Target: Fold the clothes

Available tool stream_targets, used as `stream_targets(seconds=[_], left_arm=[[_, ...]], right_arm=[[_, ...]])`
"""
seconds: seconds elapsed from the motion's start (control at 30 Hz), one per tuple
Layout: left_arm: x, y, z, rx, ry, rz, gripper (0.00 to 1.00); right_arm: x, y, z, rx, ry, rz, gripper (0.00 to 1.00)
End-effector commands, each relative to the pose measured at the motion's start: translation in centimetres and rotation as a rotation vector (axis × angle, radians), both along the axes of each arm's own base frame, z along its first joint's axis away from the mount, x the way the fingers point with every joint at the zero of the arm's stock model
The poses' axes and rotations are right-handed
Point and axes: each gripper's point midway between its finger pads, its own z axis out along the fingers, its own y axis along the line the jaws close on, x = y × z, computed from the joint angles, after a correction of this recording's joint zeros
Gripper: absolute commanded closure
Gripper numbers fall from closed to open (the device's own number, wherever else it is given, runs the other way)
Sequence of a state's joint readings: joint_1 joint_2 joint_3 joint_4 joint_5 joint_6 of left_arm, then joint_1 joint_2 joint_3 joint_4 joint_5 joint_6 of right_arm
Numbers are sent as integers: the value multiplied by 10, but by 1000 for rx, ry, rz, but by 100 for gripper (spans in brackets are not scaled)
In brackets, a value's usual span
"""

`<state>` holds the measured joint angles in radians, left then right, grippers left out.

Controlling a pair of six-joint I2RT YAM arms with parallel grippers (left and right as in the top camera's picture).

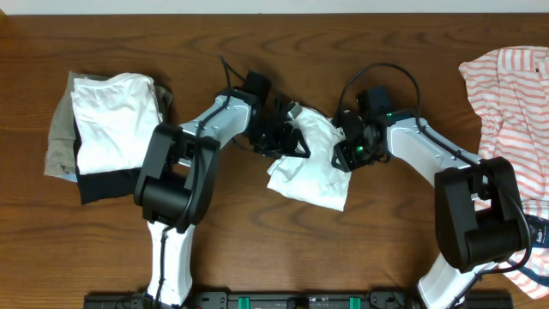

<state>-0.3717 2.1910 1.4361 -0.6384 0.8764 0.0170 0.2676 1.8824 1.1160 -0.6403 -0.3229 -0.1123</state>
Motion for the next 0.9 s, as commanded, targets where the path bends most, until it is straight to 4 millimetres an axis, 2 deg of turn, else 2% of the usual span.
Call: stream_targets(seconds=[0.0, 0.13, 0.2, 0.37, 0.47, 0.57, 0.7, 0.87], left_arm=[[-21, 3, -34, 75, 84, -10, 70], [-22, 3, -34, 76, 86, -11, 91], [-22, 3, -34, 76, 86, -10, 94], [-22, 10, -38, 120, 114, 21, 94], [-21, 32, -44, 248, 122, 56, 94], [-13, 53, -34, 329, 95, 87, 94], [7, 92, -9, 474, -5, 147, 94], [32, 147, 32, 631, -156, 256, 94]], right_arm=[[-12, 5, -14, -4, 56, 8, 61], [-12, 5, -14, -4, 55, 8, 61], [-12, 5, -14, -4, 55, 8, 61], [-12, 5, -14, -4, 56, 8, 61], [-12, 5, -14, -4, 56, 8, 61], [-9, 4, -12, -2, 49, 4, 60], [3, 0, 2, 10, 9, -20, 59], [21, -10, 35, 32, -77, -57, 58]])
